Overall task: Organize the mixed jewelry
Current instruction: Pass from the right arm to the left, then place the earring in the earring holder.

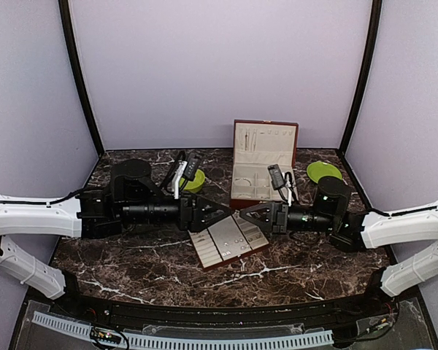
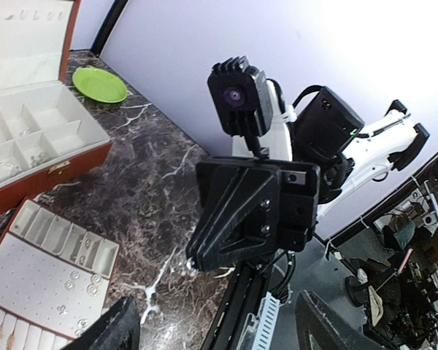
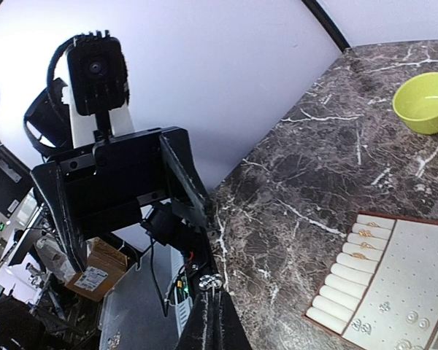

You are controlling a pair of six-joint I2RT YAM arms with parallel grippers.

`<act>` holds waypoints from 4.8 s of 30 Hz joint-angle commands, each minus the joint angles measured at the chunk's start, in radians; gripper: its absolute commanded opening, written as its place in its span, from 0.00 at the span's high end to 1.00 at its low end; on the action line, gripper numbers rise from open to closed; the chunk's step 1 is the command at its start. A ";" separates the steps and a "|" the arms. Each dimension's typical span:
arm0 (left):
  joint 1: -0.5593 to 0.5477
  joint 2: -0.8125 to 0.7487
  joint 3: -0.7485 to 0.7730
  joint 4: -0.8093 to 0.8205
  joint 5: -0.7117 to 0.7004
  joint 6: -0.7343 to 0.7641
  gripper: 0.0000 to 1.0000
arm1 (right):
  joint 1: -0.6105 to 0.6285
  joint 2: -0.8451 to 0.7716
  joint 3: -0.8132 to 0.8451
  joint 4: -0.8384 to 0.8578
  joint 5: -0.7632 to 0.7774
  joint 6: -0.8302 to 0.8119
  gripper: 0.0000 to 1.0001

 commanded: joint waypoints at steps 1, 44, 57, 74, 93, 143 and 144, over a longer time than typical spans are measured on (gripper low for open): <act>-0.002 0.037 0.065 0.067 0.105 -0.013 0.27 | -0.006 -0.004 0.009 0.144 -0.088 0.033 1.00; -0.002 0.102 0.094 0.088 0.123 -0.066 0.78 | -0.003 0.036 0.014 0.213 -0.143 0.078 1.00; -0.002 0.106 0.089 0.089 0.127 -0.078 0.86 | -0.003 0.029 -0.003 0.213 -0.114 0.079 1.00; -0.002 0.098 0.119 -0.041 0.003 -0.100 0.95 | -0.010 0.012 -0.021 0.196 -0.078 0.086 0.83; 0.060 0.211 0.196 -0.340 -0.006 -0.140 0.94 | -0.107 -0.103 -0.010 -0.318 0.140 0.017 0.63; 0.119 0.689 0.577 -0.849 0.026 -0.045 0.96 | -0.195 -0.161 -0.028 -0.685 0.356 -0.036 0.54; 0.119 0.691 0.579 -0.851 0.026 -0.045 0.97 | -0.195 -0.163 -0.029 -0.686 0.356 -0.035 0.54</act>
